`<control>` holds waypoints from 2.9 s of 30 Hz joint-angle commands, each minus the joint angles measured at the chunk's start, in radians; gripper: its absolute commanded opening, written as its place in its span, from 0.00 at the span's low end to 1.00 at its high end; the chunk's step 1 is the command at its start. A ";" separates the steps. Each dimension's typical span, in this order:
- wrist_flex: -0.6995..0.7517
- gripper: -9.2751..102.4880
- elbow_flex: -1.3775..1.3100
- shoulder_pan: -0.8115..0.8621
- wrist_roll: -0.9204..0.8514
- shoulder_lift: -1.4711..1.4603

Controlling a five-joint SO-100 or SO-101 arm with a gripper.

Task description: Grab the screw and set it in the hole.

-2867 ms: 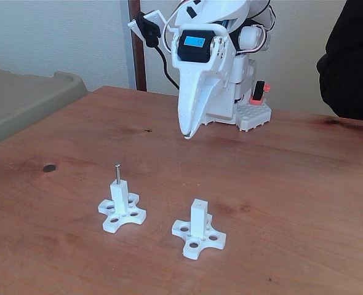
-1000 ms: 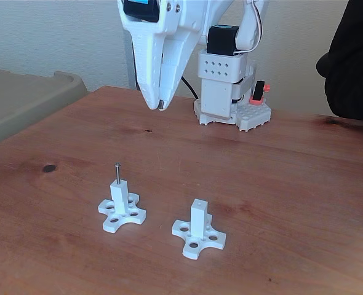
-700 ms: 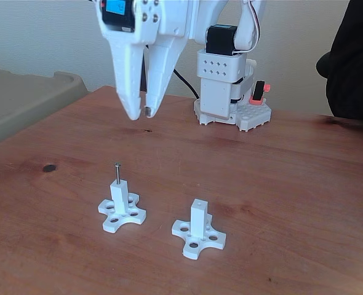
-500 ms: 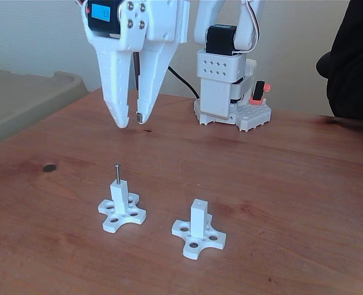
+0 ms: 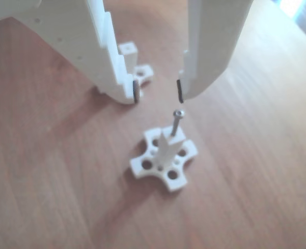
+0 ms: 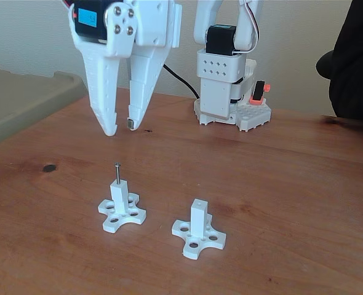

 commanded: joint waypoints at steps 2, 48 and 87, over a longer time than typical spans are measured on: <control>-0.005 0.17 -0.158 -0.015 -0.002 0.005; -0.014 0.17 -0.193 -0.005 0.012 -0.163; -0.041 0.17 -0.215 -0.003 0.011 -0.230</control>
